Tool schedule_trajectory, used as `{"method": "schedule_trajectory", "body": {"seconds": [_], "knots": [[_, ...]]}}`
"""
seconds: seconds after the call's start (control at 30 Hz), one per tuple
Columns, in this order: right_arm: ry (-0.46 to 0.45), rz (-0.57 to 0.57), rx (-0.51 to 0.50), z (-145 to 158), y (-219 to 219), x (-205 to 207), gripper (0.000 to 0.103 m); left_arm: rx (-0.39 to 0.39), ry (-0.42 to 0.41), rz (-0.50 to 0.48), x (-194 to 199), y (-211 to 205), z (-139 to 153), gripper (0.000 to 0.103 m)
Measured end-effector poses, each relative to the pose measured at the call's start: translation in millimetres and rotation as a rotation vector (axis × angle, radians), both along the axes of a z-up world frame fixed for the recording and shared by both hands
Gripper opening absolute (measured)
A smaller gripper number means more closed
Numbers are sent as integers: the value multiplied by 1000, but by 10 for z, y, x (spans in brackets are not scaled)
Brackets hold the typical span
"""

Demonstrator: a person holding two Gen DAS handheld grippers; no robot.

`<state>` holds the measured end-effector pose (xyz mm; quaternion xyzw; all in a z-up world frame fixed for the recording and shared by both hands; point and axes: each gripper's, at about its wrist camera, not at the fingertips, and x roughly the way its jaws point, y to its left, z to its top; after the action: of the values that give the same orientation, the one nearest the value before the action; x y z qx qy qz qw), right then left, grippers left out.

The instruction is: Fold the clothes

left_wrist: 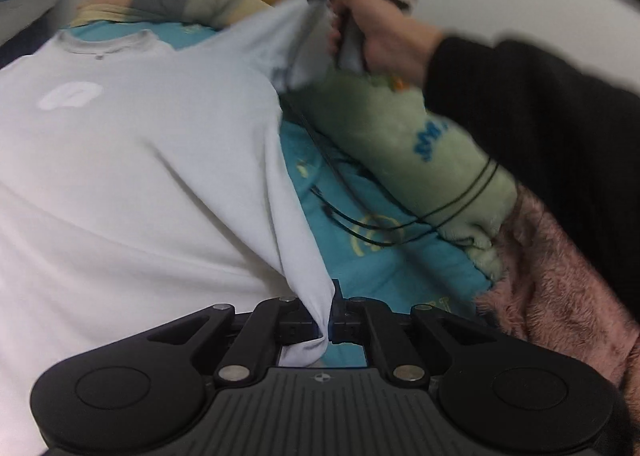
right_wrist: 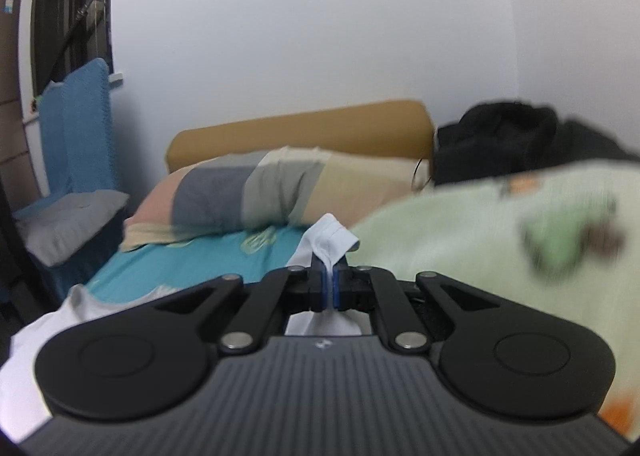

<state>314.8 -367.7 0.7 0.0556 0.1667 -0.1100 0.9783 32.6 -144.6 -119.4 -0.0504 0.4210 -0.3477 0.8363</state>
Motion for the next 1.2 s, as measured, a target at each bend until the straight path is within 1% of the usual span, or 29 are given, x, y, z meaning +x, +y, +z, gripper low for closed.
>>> {"method": "schedule_trajectory", "body": {"seconds": [0.07, 0.1, 0.13, 0.17, 0.2, 0.23, 0.27, 0.33, 0.4, 0.47, 0.53, 0.57, 0.63, 0.67, 0.77, 0.83, 0.87, 0.9, 0.97, 1.07, 1.13, 1.2], "knots": [[17, -14, -32, 35, -55, 137, 6, 35, 22, -31, 83, -225, -254, 7], [29, -21, -43, 26, -74, 201, 6, 60, 23, -45, 125, -284, -369, 10], [42, -29, -54, 16, -93, 266, 6, 84, 28, -58, 168, -336, -476, 20], [55, -31, -67, -12, -91, 303, 6, 97, 49, -69, 206, -340, -536, 25], [68, -32, -80, -47, -82, 330, 6, 82, 57, -74, 224, -314, -539, 27], [82, -33, -93, -82, -72, 357, 6, 64, 55, -76, 242, -301, -493, 44], [96, -34, -107, -118, -62, 385, 6, 55, 45, -66, 252, -290, -422, 65], [114, -32, -121, -131, -7, 423, 6, 40, 19, -43, 279, -241, -272, 80], [125, -27, -131, -65, 72, 426, 6, 39, 3, -17, 331, -138, -126, 80], [118, -8, -151, 68, 215, 421, 6, 90, 7, 34, 411, 21, -16, 81], [110, 14, -182, 215, 427, 414, 6, 188, -32, 97, 504, 231, 90, 81], [106, 27, -194, 282, 564, 417, 6, 240, -65, 144, 552, 329, 123, 81], [97, 55, -213, 411, 850, 425, 6, 310, -124, 257, 679, 617, 219, 84], [90, 75, -223, 457, 1023, 433, 6, 329, -134, 313, 764, 764, 261, 85], [60, 142, -247, 533, 1611, 467, 6, 290, -112, 485, 1015, 1229, 406, 85], [55, 190, -241, 471, 2033, 538, 6, 197, -84, 579, 1145, 1534, 485, 85], [53, 214, -237, 432, 2246, 577, 6, 164, -80, 615, 1189, 1661, 505, 85], [60, 239, -238, 355, 2462, 623, 6, 152, -81, 644, 1222, 1767, 525, 85], [92, 289, -247, 115, 2875, 739, 6, 129, -83, 701, 1286, 1979, 560, 85], [155, 347, -280, -333, 3385, 954, 6, 109, -58, 754, 1319, 2294, 499, 85], [195, 366, -316, -622, 3626, 1098, 7, 103, -24, 784, 1364, 2446, 402, 85], [213, 365, -324, -822, 3718, 1218, 8, 94, 25, 805, 1422, 2538, 255, 84]]}}
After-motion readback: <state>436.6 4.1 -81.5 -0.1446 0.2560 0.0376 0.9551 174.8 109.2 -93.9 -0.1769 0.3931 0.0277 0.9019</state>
